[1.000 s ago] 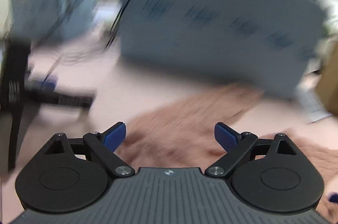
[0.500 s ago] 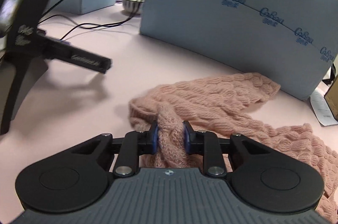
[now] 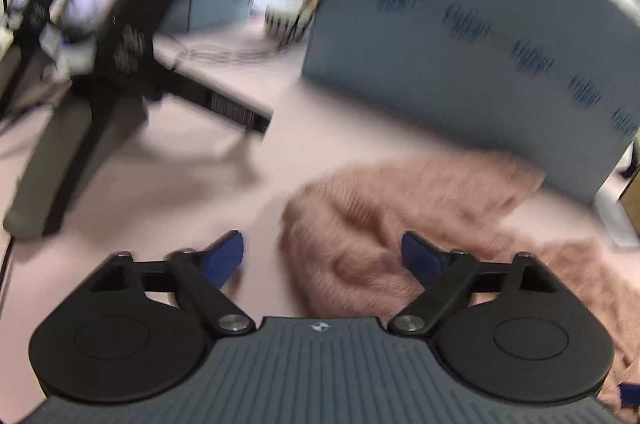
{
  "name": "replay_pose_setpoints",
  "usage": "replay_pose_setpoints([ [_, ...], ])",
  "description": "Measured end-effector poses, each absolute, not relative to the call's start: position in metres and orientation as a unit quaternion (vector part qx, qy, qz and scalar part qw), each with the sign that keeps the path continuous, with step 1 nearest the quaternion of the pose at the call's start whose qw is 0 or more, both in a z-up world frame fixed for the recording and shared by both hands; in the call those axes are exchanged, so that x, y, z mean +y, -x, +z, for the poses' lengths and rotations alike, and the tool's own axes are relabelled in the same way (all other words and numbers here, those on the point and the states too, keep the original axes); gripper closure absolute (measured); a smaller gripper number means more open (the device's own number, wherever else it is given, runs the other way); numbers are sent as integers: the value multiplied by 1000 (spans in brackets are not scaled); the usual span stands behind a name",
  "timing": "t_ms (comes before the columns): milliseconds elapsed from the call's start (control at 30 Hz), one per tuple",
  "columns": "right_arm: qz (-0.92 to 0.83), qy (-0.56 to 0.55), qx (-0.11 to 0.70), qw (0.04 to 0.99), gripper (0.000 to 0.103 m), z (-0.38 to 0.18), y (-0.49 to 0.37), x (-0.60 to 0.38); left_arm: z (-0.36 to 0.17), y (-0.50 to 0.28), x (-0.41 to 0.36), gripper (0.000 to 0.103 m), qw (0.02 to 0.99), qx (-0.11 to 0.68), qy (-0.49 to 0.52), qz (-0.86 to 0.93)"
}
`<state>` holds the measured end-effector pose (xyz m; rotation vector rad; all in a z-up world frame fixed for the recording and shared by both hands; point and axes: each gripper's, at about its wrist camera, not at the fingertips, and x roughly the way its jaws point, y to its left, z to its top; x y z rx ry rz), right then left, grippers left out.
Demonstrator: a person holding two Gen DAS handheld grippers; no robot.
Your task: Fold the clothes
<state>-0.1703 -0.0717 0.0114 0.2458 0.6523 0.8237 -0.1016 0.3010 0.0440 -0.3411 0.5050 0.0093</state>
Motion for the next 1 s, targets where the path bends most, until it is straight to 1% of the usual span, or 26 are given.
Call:
replay_pose_setpoints([
  [100,403,-133,285,859,11,16,178,-77,53,124,310,17,956,167,225,-85],
  [133,405,-133,284,859,7,17,179,-77,53,126,311,17,954,162,230,-106],
  [233,410,-123,291,856,0,16,181,-73,49,118,303,17,943,195,225,-146],
  [333,415,-113,298,852,0,16,183,-70,42,105,285,17,937,248,185,-164],
  [433,419,-104,306,849,0,15,185,-66,29,88,270,17,932,311,142,-123],
  [600,427,-87,318,842,0,14,188,-60,23,93,257,17,943,301,83,-115],
  [667,420,-80,316,847,0,15,190,-59,22,95,248,15,947,298,52,-110],
  [733,384,-78,288,874,0,20,197,-63,21,96,239,12,949,296,21,-106],
  [800,337,-106,215,910,0,32,210,-87,21,98,241,12,950,294,20,-107],
  [833,316,-124,176,924,0,39,217,-101,22,99,244,12,950,290,30,-107],
  [867,288,-133,153,936,0,44,223,-112,23,100,248,12,952,284,44,-105],
  [1000,157,-145,93,972,0,60,242,-149,27,102,255,12,962,253,84,-56],
])
